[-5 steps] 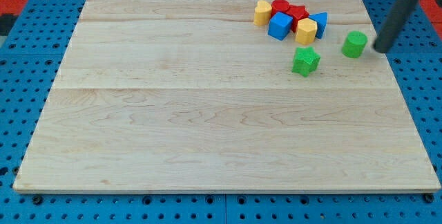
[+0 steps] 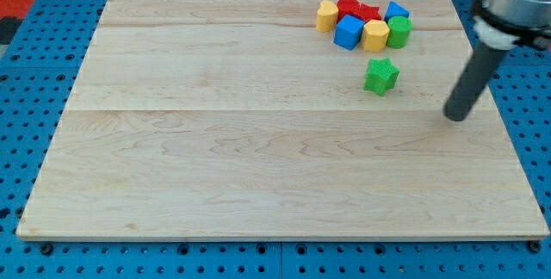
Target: Move the green star to the bottom left of yellow hexagon
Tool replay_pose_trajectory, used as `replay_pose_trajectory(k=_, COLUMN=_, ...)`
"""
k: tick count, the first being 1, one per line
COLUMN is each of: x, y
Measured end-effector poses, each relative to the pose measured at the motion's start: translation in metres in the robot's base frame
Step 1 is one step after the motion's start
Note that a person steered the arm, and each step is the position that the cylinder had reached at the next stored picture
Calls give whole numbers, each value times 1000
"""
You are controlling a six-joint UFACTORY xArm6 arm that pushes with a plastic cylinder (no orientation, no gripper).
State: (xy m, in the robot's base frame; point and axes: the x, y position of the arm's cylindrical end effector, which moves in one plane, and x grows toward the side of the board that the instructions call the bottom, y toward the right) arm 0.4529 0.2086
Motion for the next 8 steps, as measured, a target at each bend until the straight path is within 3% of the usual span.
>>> replay_pose_trajectory(k=2, x=-98, y=-63)
replay_pose_trajectory(k=3, x=-90, y=-45)
replay_pose_trajectory(k=4, x=-59, y=-63)
replay_pose_trajectory(k=5, x=-63, y=-138)
replay_pose_trajectory(k=7, x=-88, y=-74)
replay_pose_trajectory(k=8, x=-122, y=-97)
